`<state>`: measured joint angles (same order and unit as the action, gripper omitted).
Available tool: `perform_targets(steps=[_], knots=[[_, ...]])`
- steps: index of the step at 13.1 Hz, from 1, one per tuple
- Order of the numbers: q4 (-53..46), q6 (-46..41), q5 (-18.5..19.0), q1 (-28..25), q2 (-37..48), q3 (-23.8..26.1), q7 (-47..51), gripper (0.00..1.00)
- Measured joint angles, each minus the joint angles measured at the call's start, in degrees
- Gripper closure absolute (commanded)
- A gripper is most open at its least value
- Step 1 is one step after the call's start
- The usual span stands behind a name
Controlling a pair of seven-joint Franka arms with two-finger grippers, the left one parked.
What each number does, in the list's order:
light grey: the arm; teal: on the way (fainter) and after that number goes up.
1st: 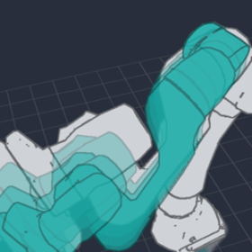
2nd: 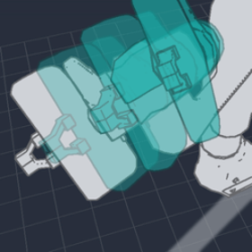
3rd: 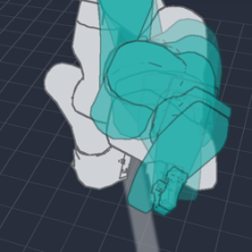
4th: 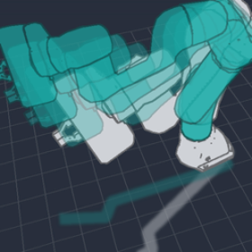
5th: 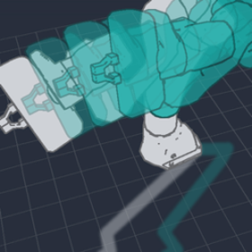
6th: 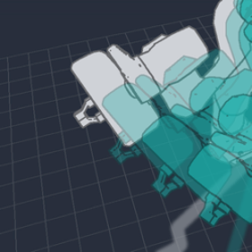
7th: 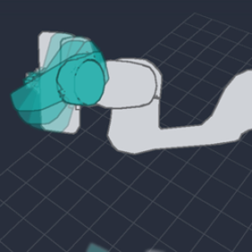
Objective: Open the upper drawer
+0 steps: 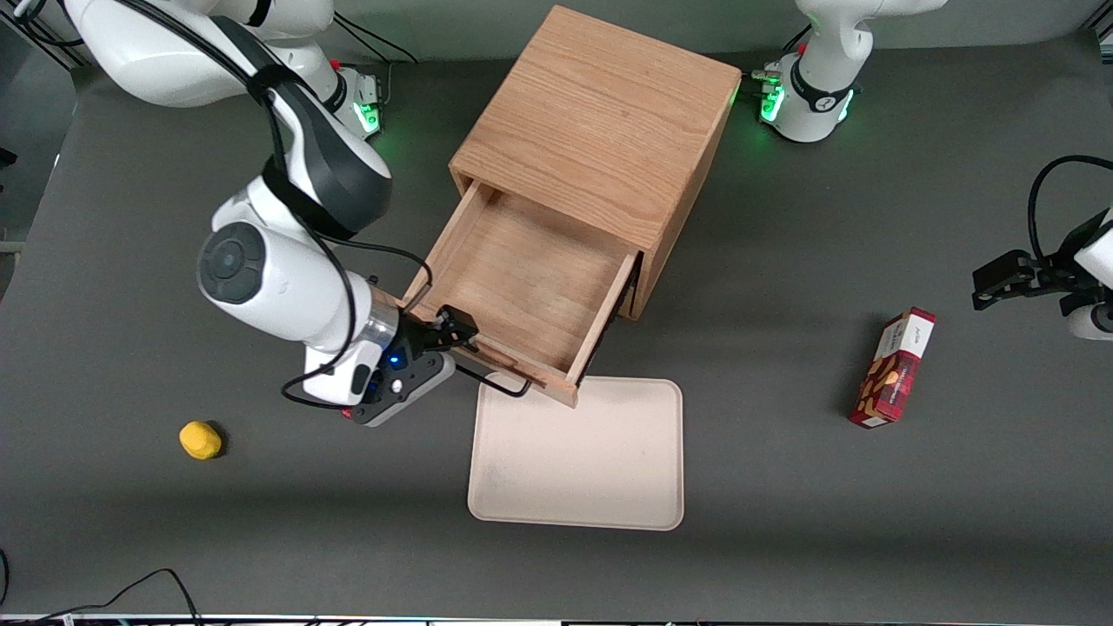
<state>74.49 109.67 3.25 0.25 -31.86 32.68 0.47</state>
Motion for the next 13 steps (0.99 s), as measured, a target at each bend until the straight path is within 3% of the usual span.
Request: perform_targets(steps=[3, 7, 13], knots=[[-1.8, -7.7, 0.0, 1.6, 5.2, -2.8, 0.0, 0.0], [-1.9, -15.5, 0.0, 1.8, 16.8, -13.9, 0.0, 0.0], [11.3, -15.3, -0.1, 1.3, 34.4, -27.9, 2.7, 0.0]])
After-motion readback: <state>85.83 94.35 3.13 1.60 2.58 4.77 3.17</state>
